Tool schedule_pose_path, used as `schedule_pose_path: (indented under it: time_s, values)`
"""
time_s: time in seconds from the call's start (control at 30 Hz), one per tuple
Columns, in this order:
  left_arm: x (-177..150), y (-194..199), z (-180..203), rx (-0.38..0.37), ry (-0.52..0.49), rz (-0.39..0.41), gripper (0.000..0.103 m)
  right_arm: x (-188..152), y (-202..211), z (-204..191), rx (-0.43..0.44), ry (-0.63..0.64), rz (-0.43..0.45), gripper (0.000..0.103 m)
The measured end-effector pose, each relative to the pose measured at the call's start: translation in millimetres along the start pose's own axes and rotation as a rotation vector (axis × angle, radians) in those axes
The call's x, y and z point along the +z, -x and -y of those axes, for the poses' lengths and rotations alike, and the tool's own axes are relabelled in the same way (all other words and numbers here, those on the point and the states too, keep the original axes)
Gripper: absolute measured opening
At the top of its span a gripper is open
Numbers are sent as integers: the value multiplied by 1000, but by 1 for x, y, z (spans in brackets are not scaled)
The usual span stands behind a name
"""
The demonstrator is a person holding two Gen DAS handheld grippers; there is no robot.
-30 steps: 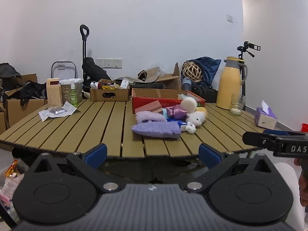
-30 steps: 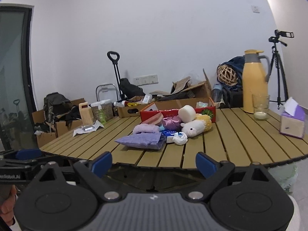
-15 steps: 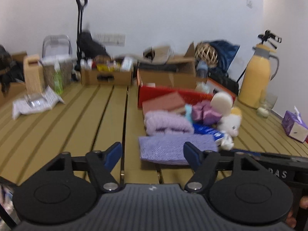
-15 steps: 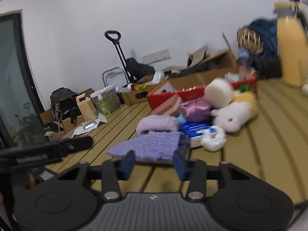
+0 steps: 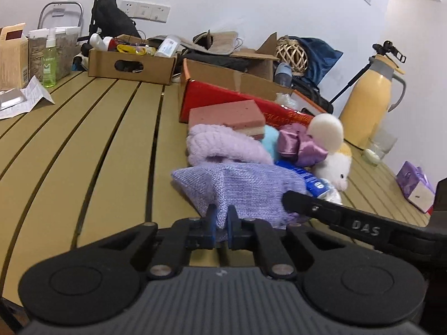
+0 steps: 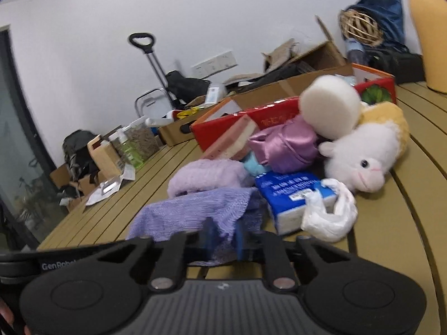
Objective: Organize soft objects
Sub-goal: 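Lift the lavender towel and lower it into the cardboard box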
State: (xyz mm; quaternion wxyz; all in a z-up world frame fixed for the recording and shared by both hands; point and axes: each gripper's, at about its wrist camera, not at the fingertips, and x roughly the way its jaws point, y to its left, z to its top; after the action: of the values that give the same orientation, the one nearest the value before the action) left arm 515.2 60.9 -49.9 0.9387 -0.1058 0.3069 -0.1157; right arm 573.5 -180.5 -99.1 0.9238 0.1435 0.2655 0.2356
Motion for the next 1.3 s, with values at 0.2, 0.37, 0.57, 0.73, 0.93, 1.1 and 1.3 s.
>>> schedule_pose_path:
  time_s: [0.2, 0.37, 0.57, 0.73, 0.93, 1.1, 1.3]
  values:
    - [-1, 38, 20, -39, -16, 59, 7, 0, 22, -6, -17, 16, 35, 6]
    - [-2, 78, 42, -70, -51, 126, 7, 0, 61, -21, -13, 59, 85, 6]
    - [4, 122, 65, -110, -70, 213, 7, 14, 117, -40, -2, 100, 176, 6]
    - [19, 155, 87, -132, -93, 296, 7, 32, 166, -57, 1, 154, 251, 6]
    - [69, 176, 109, -225, -93, 336, 7, 68, 209, -72, -15, 192, 337, 6]
    - [136, 159, 116, -262, -100, 349, 7, 138, 203, -66, 9, 198, 356, 6]
    - [216, 82, 106, -266, -90, 296, 7, 227, 136, -39, -3, 204, 309, 6]
